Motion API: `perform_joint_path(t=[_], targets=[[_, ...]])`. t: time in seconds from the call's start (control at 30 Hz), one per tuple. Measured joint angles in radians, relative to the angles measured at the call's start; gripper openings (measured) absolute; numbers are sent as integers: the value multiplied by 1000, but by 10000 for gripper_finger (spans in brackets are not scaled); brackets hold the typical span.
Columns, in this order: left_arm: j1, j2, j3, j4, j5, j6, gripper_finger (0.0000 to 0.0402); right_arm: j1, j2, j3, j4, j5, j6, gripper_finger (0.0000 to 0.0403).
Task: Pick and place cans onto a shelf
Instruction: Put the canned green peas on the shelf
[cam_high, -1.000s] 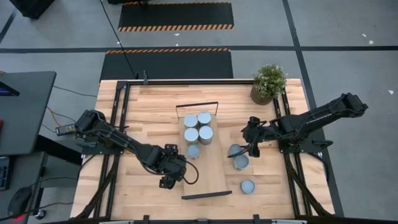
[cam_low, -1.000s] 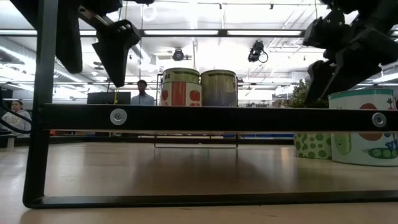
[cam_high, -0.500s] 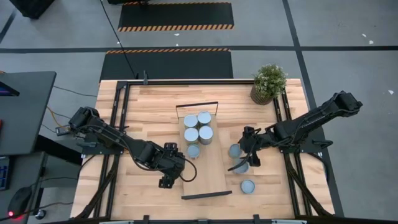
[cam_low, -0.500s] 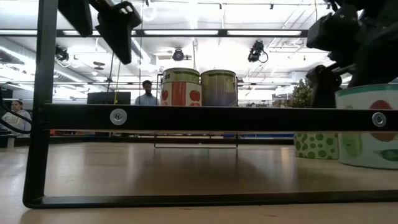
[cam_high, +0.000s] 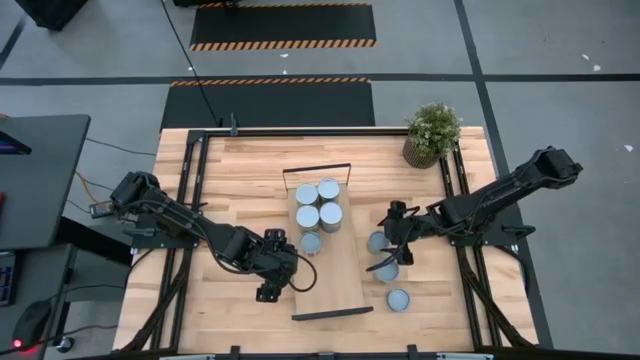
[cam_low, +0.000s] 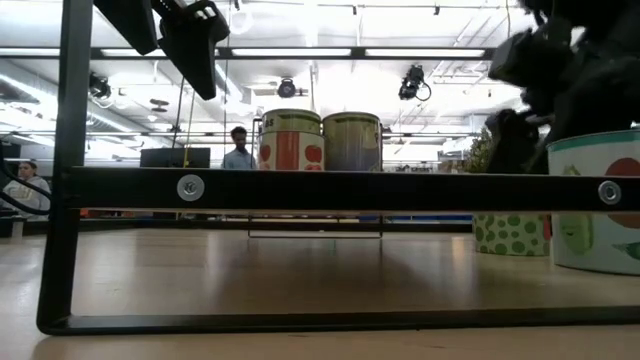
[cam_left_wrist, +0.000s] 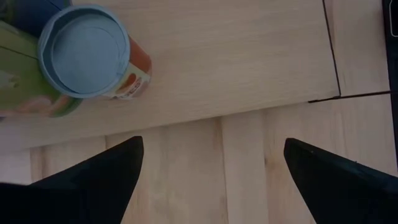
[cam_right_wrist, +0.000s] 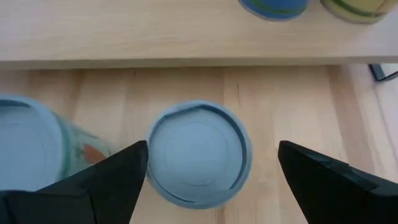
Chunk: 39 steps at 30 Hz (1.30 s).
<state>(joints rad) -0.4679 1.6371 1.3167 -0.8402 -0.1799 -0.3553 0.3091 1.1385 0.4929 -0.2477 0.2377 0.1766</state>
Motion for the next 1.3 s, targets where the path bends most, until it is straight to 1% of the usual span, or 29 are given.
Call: perform_joint_path(t=[0.13, 0.33, 0.47, 0.57, 0.7, 0.83, 0.93, 1.07, 1.17, 1.3], targets=[[0, 0, 0, 1, 0, 0, 394, -4, 7, -30, 64, -26, 3, 368], [0, 0, 0, 5, 0, 0, 394, -13, 8, -66, 130, -23, -20, 368], [0, 0, 0, 5, 0, 0, 394, -32, 31, -87, 176, -31, -18, 363], [0, 0, 0, 5, 0, 0, 394, -41, 64, -106, 217, -48, -12, 347], [0, 0, 0, 5, 0, 0, 394, -49, 110, -109, 274, -57, -12, 314], [0, 0, 0, 6, 0, 0, 394, -54, 123, -99, 282, -57, -22, 292], [0, 0, 0, 9, 0, 0, 394, -54, 102, -80, 259, -53, -54, 293], [0, 0, 0, 12, 0, 0, 394, -58, 69, -41, 275, -50, -85, 304], [0, 0, 0, 12, 0, 0, 394, -58, 66, -15, 285, -50, -91, 305], [0, 0, 0, 14, -7, 5, 394, -49, 100, -5, 405, -77, -91, 306]])
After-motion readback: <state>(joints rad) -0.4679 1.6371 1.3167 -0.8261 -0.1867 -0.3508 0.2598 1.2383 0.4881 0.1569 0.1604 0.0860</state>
